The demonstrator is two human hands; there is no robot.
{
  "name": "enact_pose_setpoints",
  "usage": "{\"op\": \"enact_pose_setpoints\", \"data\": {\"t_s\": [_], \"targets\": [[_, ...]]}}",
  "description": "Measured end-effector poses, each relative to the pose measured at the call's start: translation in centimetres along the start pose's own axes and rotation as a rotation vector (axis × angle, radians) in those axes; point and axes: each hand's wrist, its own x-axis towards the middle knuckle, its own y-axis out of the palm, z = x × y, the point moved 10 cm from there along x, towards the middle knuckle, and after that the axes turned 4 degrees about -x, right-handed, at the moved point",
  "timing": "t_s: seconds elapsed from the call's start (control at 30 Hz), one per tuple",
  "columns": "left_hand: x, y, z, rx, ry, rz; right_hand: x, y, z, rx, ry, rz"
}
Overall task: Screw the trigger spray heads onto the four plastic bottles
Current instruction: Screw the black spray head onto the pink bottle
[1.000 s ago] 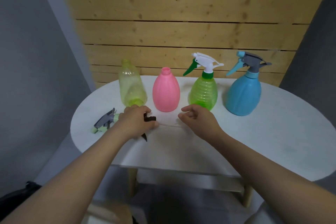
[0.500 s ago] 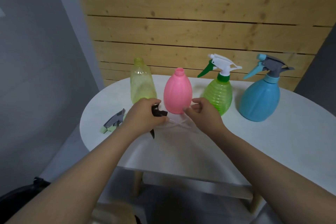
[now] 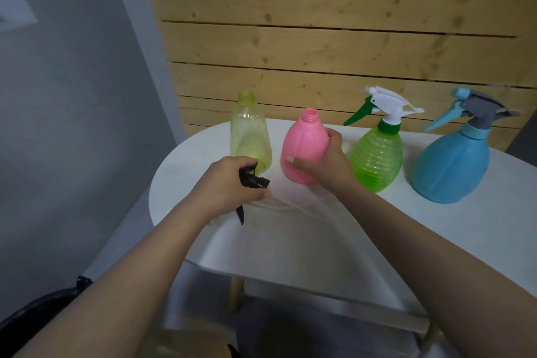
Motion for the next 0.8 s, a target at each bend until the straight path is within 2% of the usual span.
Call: {"op": "enact_pose_setpoints", "data": {"t_s": [0.23,0.47,0.8], "targets": [[-0.1,-0.2,0.8,-0.030,-0.049,0.017,-0.9,-0.2,1.5,-0.021,-0.103,-0.018],[-1.0,0.3,-0.4,-0.081,-0.032,0.069,-5.0,-4.6,5.6,-0.030,-0.279,-0.036],[-0.6,3.6,-3.7,-0.187,-0.041,0.144,-10.5,-14.2,2.5,-0.166,-0.232,-0.040]]}}
